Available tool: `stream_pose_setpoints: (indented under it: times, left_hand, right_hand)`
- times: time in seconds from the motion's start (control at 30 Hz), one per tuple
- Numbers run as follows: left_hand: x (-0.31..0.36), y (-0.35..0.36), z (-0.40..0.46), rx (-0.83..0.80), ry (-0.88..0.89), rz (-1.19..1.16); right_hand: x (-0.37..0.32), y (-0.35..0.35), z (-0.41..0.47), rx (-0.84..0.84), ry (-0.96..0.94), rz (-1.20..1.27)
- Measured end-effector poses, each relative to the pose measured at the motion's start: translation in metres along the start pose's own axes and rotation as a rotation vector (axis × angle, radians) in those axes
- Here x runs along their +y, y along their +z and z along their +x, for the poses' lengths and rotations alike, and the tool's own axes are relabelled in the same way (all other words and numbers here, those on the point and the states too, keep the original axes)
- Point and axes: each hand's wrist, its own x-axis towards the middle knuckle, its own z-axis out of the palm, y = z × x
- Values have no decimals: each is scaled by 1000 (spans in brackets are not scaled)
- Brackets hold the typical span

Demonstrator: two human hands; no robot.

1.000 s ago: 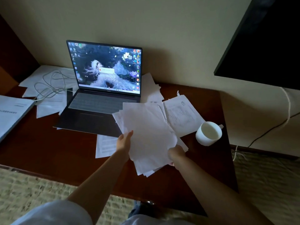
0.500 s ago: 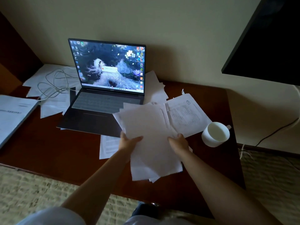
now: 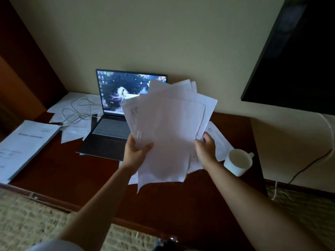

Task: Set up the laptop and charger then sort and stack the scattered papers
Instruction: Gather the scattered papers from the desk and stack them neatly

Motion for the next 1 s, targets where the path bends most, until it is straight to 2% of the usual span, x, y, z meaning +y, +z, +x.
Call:
stream_pose_setpoints:
  times: [0.13,0.3,0.47,0.57,0.7,0.8,0.93,1.0]
  left_hand:
    - [21,11,-7,117,118,-49]
    - [21,-1,-16,85,71,-45]
    - [20,-1,-21,92,65,24]
    - [20,0,-23,165,60,0]
    - [20,1,-30,223,69,-98]
    - [24,3,-27,248,14,-138]
    - [6,1,-35,163,-91,-39]
    - [-2,2,-41,182,-76,0]
  right_hand:
    - [-21,3,-23,58,-207,93]
    - [-12,-5,-40,109,-234,102]
    - [-26,-2,-43,25,-302,85]
    - [-29,-5,-44,-70,-224,74]
    - [-26,-5,-42,-167,-17,214]
    - [-33,-5,-36,-202,28,253]
    - [-10,-11,-42,-311,53,149]
    - [-5,-13,-44,-282,58,183]
